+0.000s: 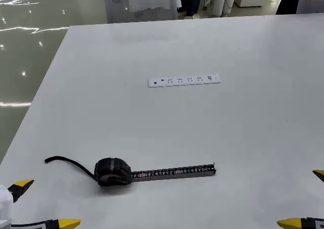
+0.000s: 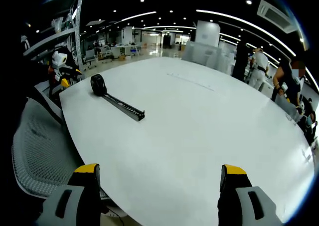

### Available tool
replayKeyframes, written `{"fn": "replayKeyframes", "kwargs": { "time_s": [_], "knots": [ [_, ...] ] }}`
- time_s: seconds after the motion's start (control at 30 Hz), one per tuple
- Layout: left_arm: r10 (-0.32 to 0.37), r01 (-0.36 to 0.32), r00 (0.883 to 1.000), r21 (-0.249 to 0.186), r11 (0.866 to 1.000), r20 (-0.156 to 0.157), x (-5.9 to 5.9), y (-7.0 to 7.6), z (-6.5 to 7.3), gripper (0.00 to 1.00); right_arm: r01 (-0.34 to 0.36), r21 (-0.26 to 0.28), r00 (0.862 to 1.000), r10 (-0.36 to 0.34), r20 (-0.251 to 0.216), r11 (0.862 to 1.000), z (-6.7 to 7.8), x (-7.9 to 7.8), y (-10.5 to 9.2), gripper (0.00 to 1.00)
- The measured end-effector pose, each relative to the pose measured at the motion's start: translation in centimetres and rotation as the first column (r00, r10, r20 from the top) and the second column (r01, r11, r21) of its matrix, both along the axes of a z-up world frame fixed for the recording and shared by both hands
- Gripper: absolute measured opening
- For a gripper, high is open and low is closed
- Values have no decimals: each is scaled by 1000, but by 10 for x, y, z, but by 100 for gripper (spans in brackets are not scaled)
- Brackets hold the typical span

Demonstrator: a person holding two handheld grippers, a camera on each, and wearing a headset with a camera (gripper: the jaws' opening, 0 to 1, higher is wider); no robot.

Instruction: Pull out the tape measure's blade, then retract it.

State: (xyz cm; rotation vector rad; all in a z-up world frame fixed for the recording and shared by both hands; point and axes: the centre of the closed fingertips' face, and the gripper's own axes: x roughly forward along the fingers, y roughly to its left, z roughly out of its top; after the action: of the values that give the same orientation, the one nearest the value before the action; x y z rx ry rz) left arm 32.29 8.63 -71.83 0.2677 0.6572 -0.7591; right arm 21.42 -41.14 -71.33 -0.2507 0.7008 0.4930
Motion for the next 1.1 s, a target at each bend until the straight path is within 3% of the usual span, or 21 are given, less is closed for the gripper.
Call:
{"fn": "replayKeyframes", "kwargs": {
  "time_s": [0.1,0.17,0.23,0.37,0.53,0.6,0.67,0.77,1.1],
  "knots": [
    [0,0,1000,-4,1000,-4,0,2,2,99,-5,1,1000,5,6,1000,1,1,0,99],
    [-3,3,1000,-34,999,4,1,-1,6,99,-30,25,999,29,17,999,4,1,5,99],
    [0,0,1000,-28,1000,1,1,-1,6,99,-33,-13,999,33,5,999,0,-1,1,99],
    [-12,12,1000,-24,1000,17,2,-3,8,99,-38,-2,999,38,-4,999,0,-2,4,99],
    [-30,30,1000,4,1000,10,2,-3,6,99,-50,-13,998,49,-24,999,-3,-3,3,99],
    [-30,28,998,33,999,54,8,1,10,99,-56,4,998,56,-37,998,-3,-4,6,99],
    [-12,11,999,8,1000,51,11,0,15,99,-58,-9,998,57,-40,998,-4,-3,5,99],
    [-4,4,998,8,1000,69,17,1,19,99,-63,-12,997,62,-38,998,-4,-2,5,99],
    [30,-30,998,-3,1000,62,22,1,18,99,-82,-35,996,80,-34,996,-2,6,4,99]
  ]
}}
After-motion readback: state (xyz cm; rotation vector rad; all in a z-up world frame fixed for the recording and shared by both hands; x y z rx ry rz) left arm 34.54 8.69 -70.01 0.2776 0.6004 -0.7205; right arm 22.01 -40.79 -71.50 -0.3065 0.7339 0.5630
